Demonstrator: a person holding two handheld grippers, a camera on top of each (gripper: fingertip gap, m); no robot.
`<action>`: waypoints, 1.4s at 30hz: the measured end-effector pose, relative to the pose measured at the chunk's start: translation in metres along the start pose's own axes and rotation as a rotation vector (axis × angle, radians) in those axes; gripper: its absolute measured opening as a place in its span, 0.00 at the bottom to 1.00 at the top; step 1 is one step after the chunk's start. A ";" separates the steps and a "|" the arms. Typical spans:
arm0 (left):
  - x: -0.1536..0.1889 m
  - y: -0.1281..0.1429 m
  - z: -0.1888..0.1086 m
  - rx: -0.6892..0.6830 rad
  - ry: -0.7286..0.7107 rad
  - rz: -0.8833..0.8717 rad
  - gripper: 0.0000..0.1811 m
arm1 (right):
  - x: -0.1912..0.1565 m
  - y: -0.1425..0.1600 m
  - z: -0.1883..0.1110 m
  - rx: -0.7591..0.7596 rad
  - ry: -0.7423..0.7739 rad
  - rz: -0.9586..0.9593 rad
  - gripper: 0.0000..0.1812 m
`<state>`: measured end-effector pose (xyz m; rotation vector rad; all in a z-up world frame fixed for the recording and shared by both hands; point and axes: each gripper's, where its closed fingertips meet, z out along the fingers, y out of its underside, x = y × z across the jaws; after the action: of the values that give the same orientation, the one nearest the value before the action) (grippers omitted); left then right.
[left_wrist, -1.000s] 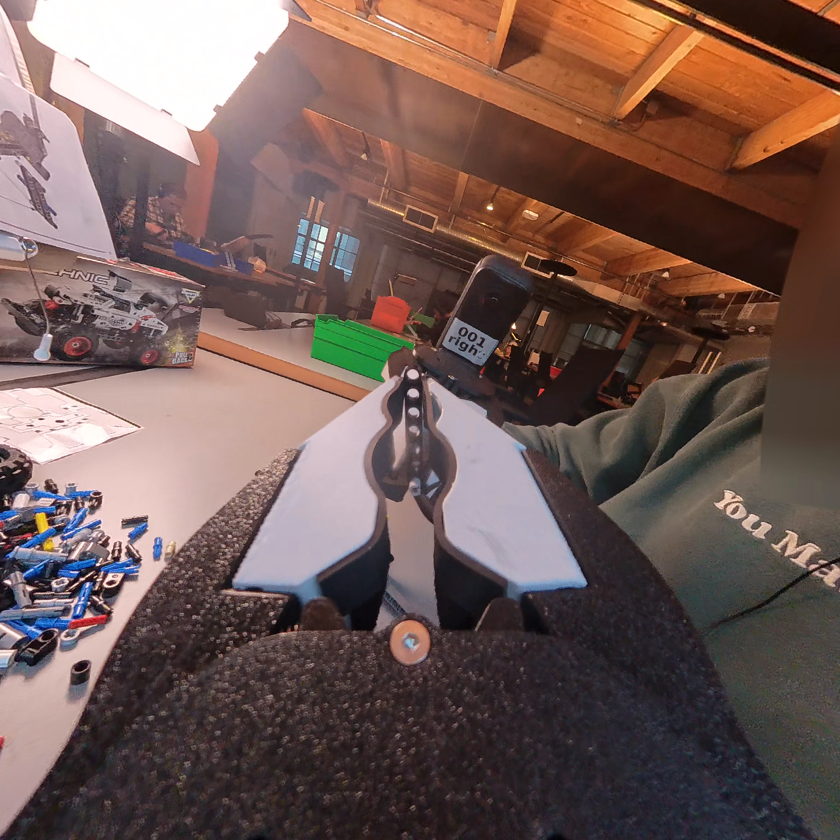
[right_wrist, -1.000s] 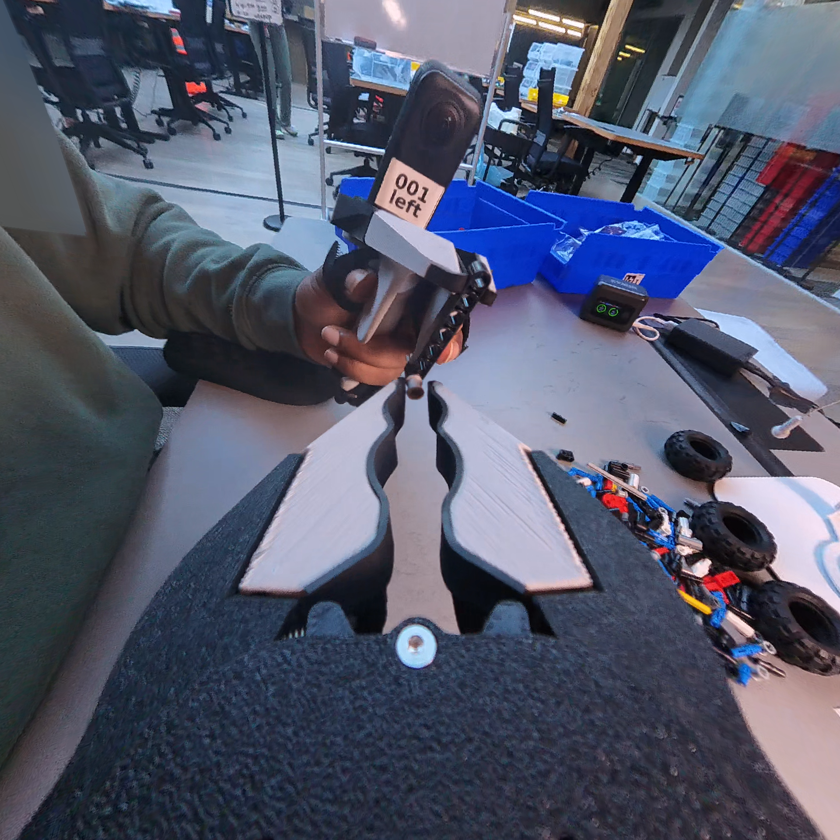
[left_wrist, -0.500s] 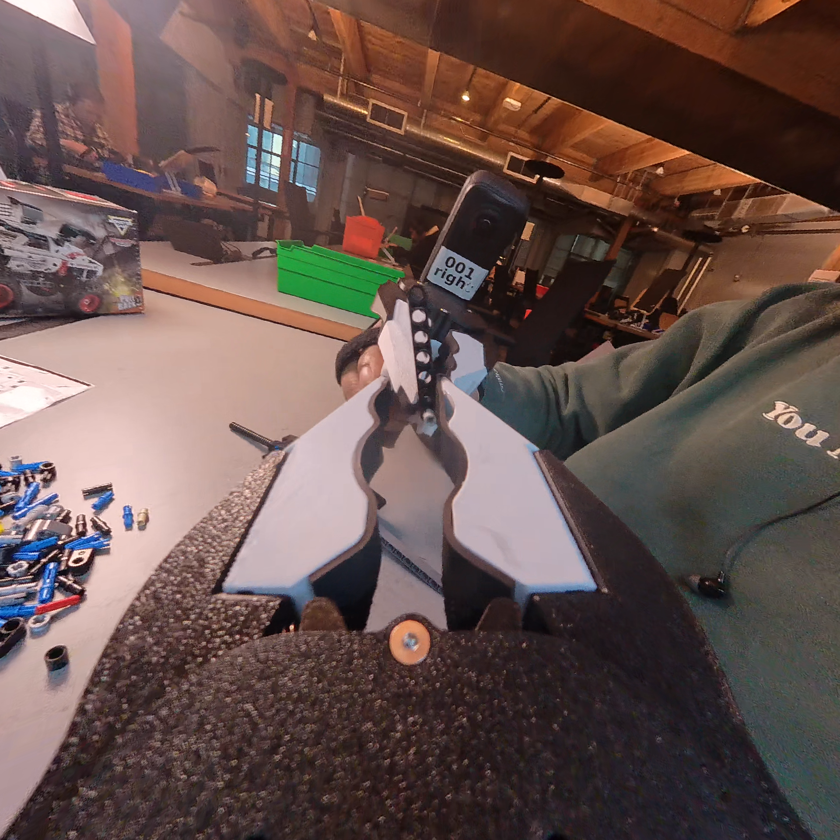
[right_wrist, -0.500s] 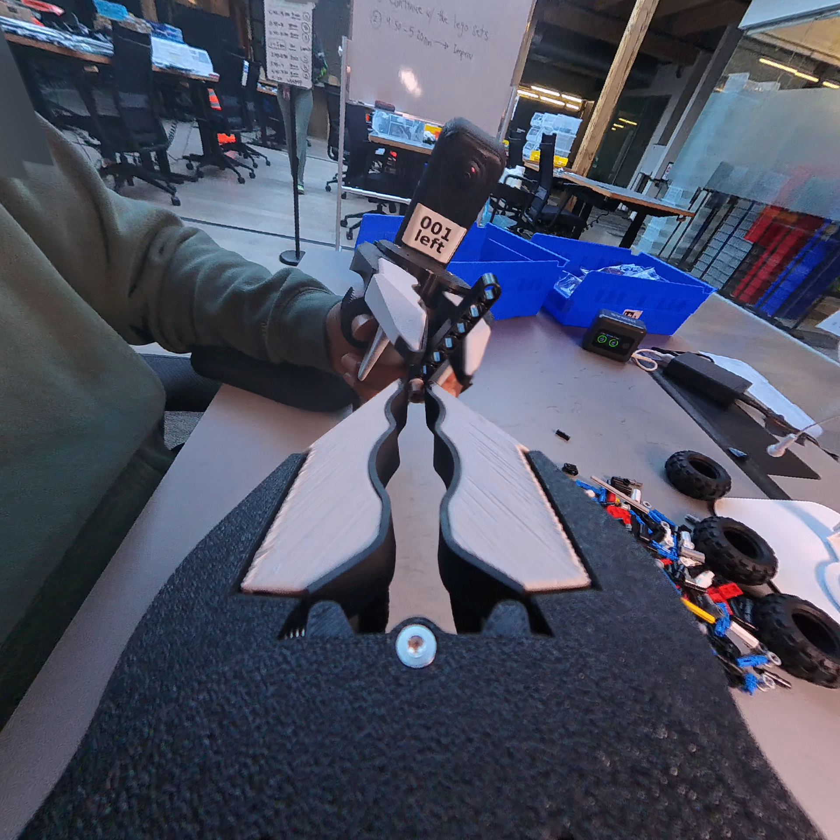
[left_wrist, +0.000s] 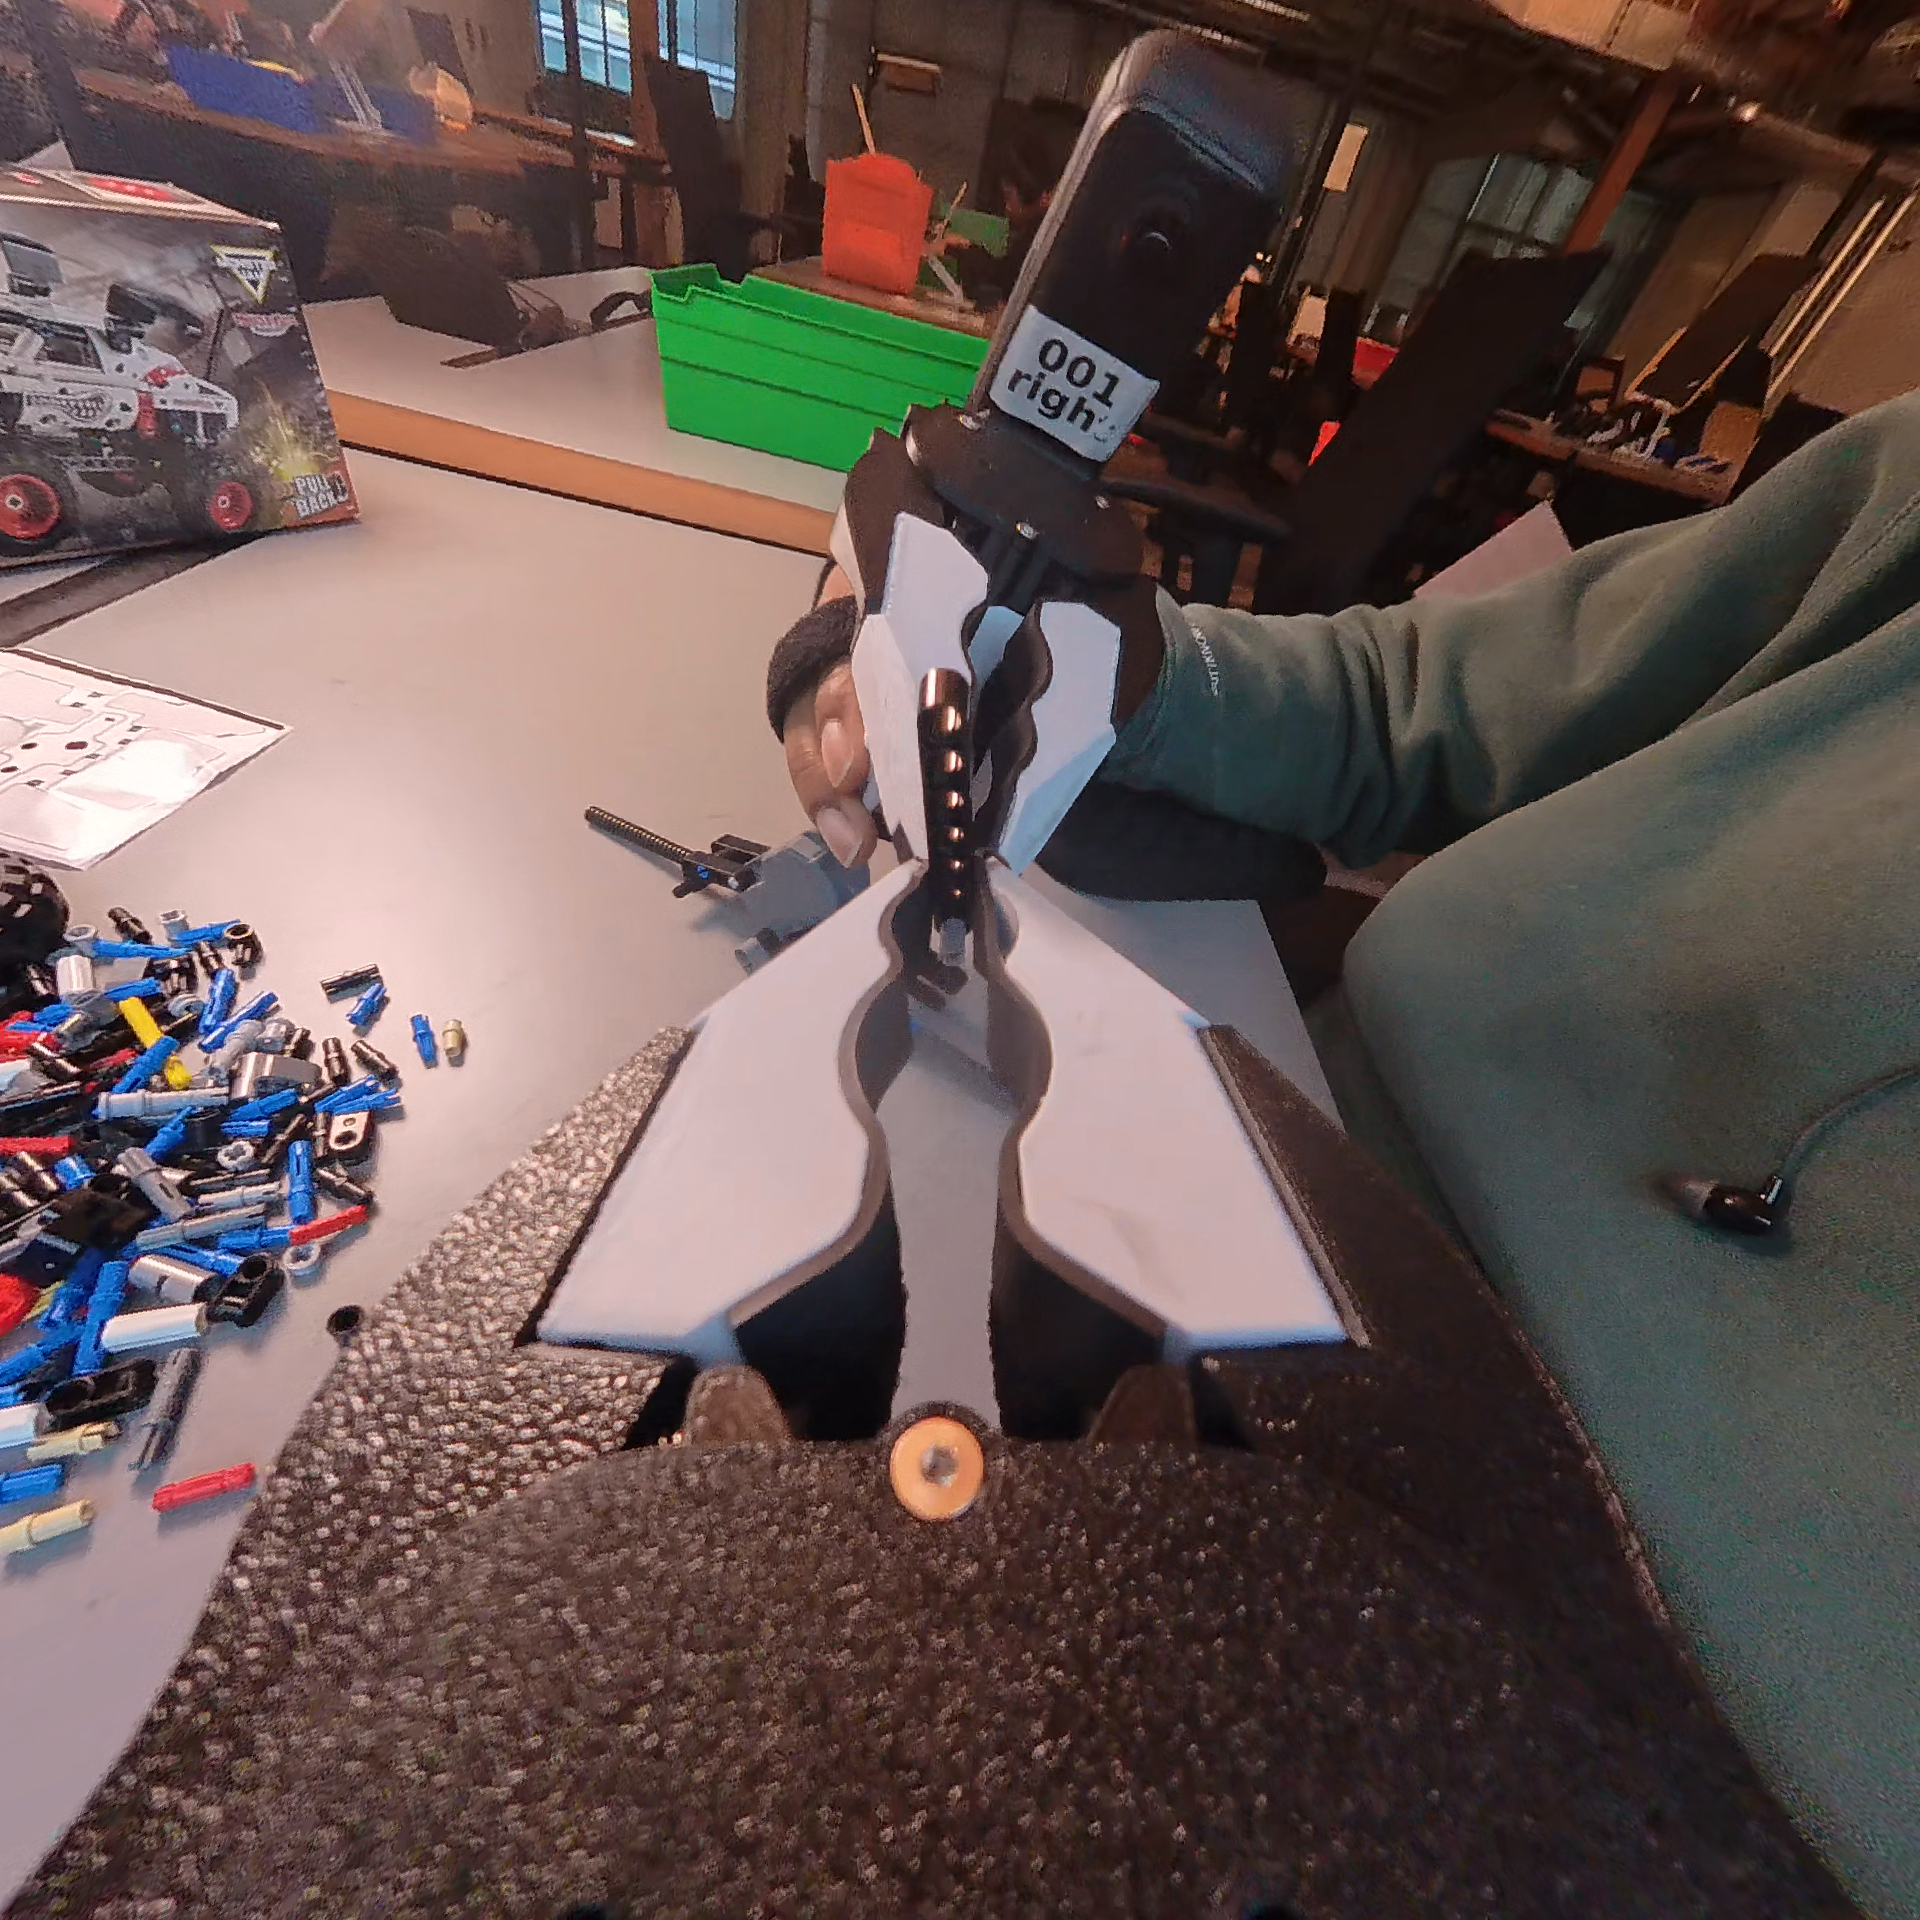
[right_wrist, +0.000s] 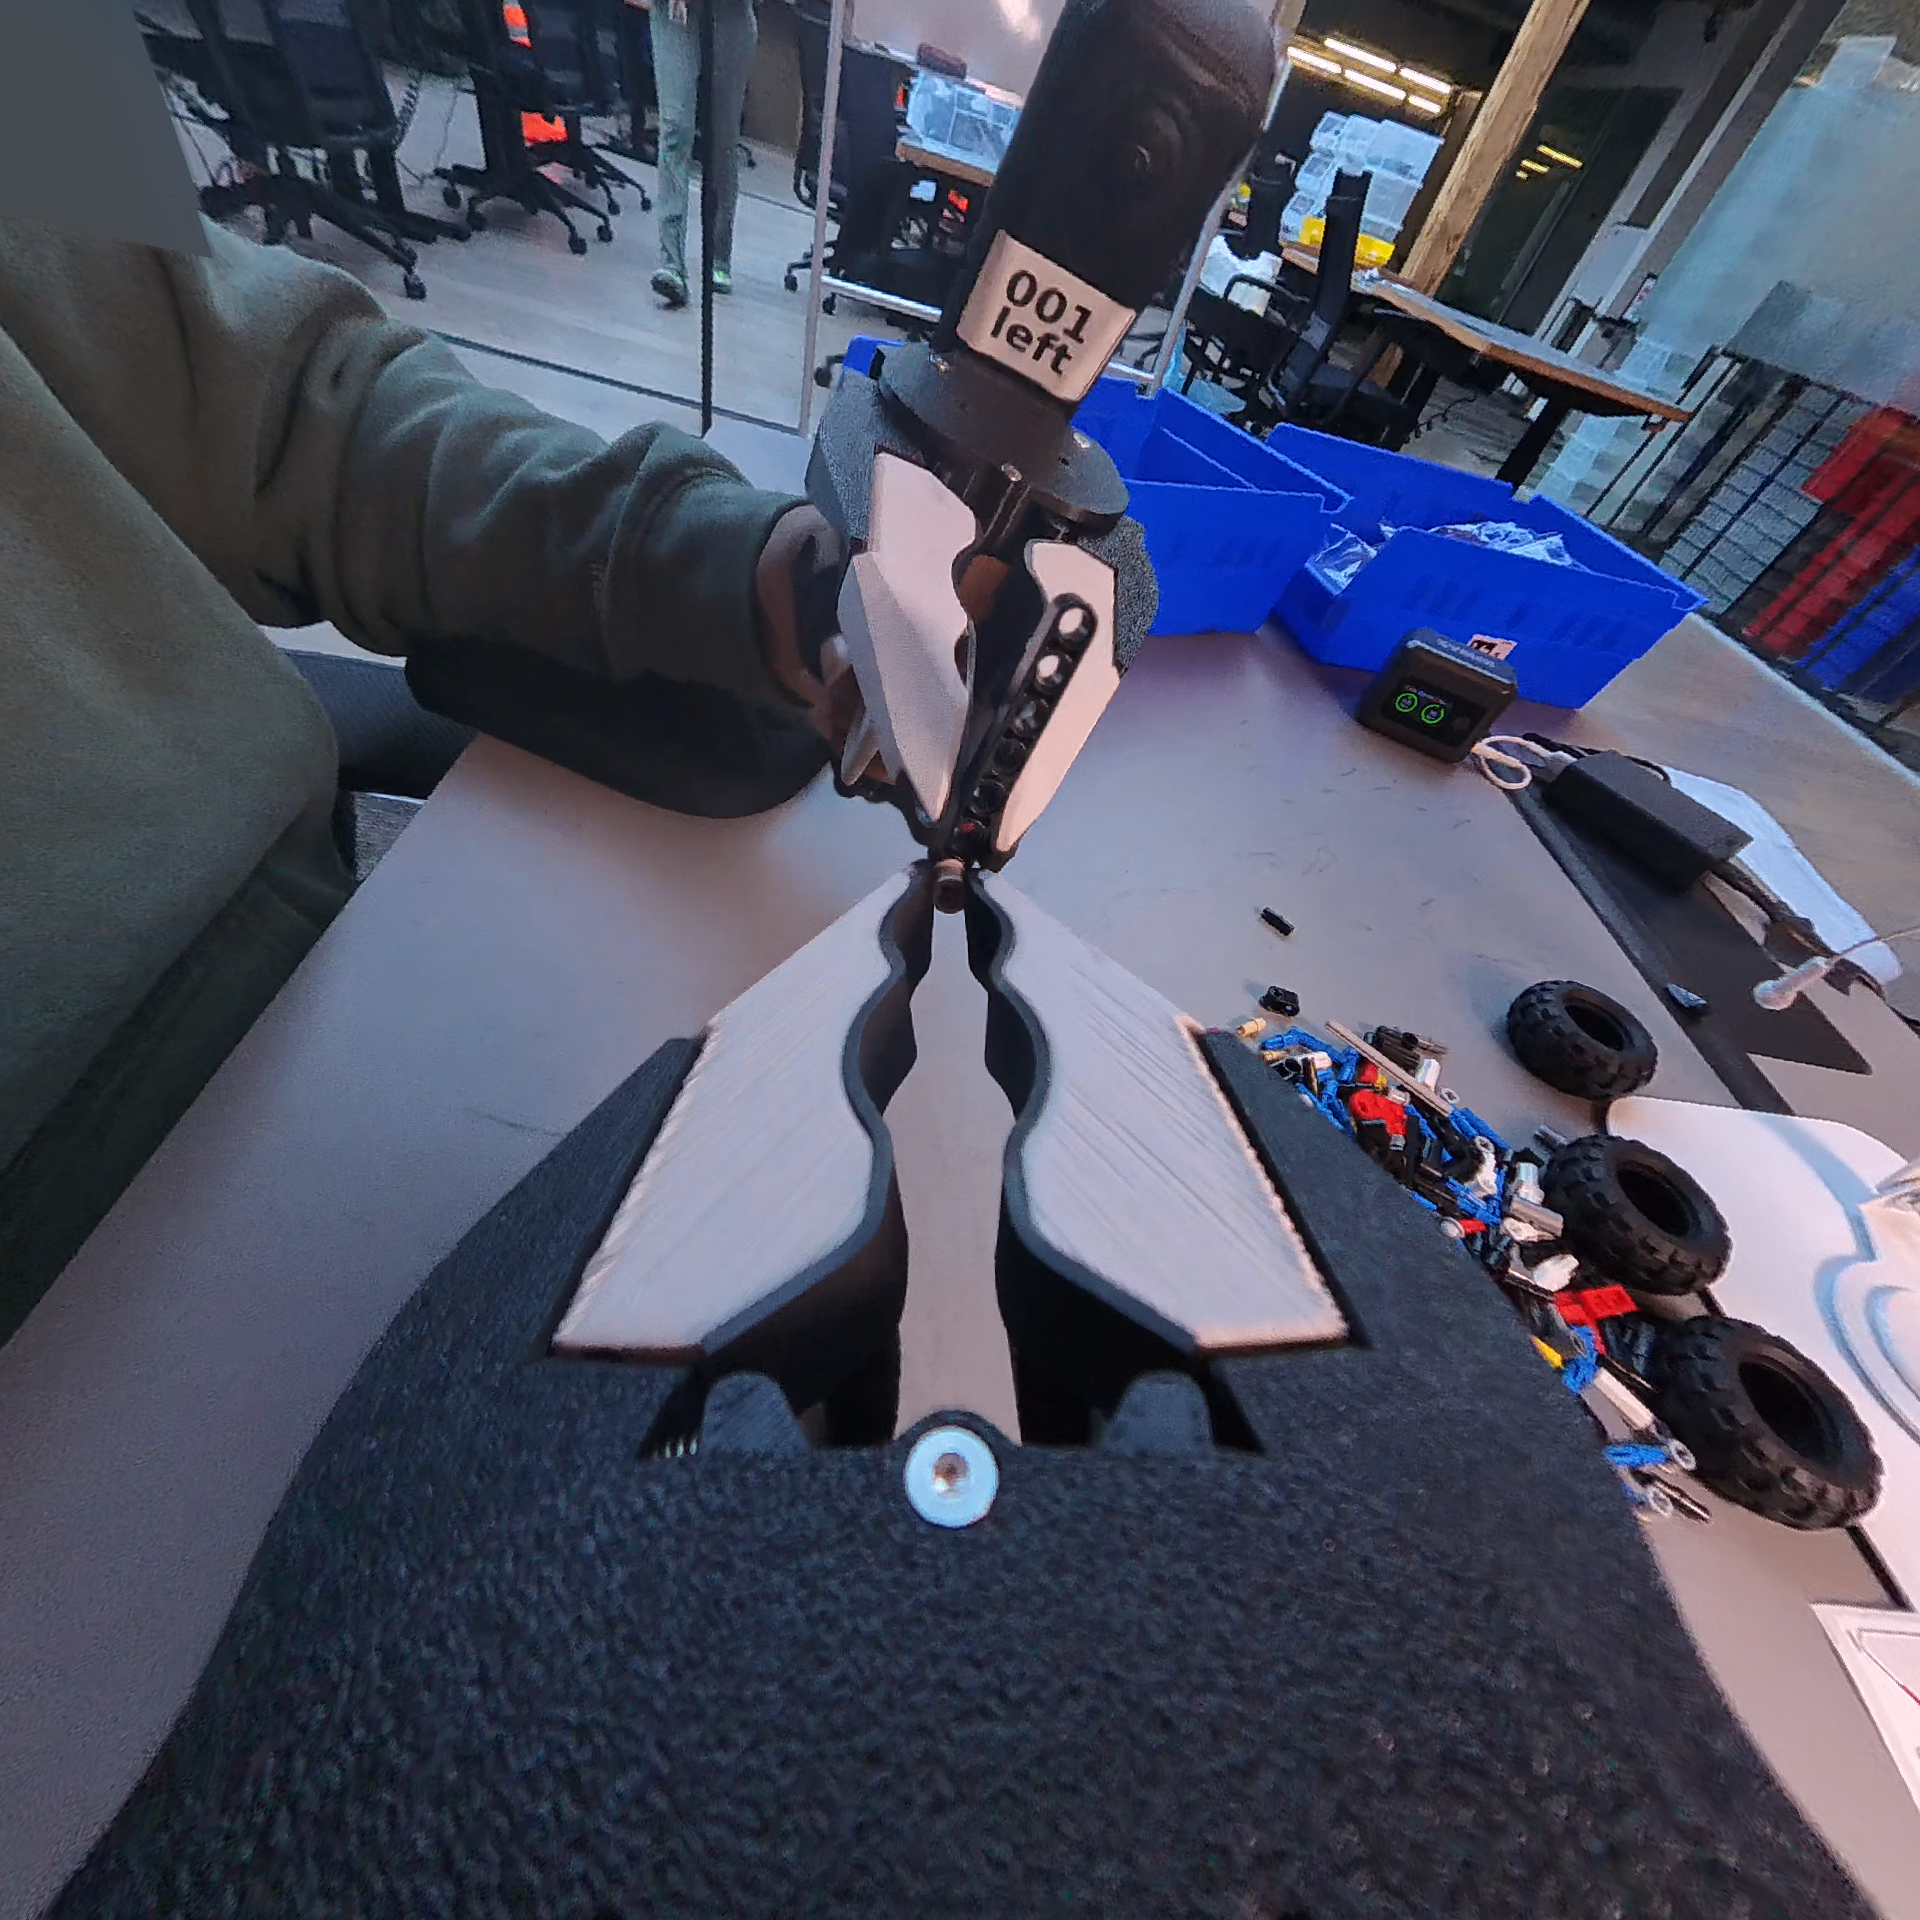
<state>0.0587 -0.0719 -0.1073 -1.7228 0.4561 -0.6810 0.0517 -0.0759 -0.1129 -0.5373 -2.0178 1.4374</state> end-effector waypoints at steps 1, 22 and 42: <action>0.000 0.000 0.001 -0.016 -0.007 0.011 0.04 | 0.000 0.000 -0.002 -0.003 -0.017 0.009 0.03; 0.010 -0.008 -0.012 0.063 -0.029 0.053 0.04 | -0.003 -0.018 0.005 0.064 0.049 -0.028 0.03; -0.033 0.034 -0.045 -0.241 -0.316 0.211 0.03 | 0.021 -0.019 -0.042 0.044 0.036 0.041 0.02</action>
<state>0.0059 -0.0931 -0.1394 -1.9340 0.5026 -0.2011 0.0649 -0.0393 -0.0800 -0.5847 -1.9524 1.4826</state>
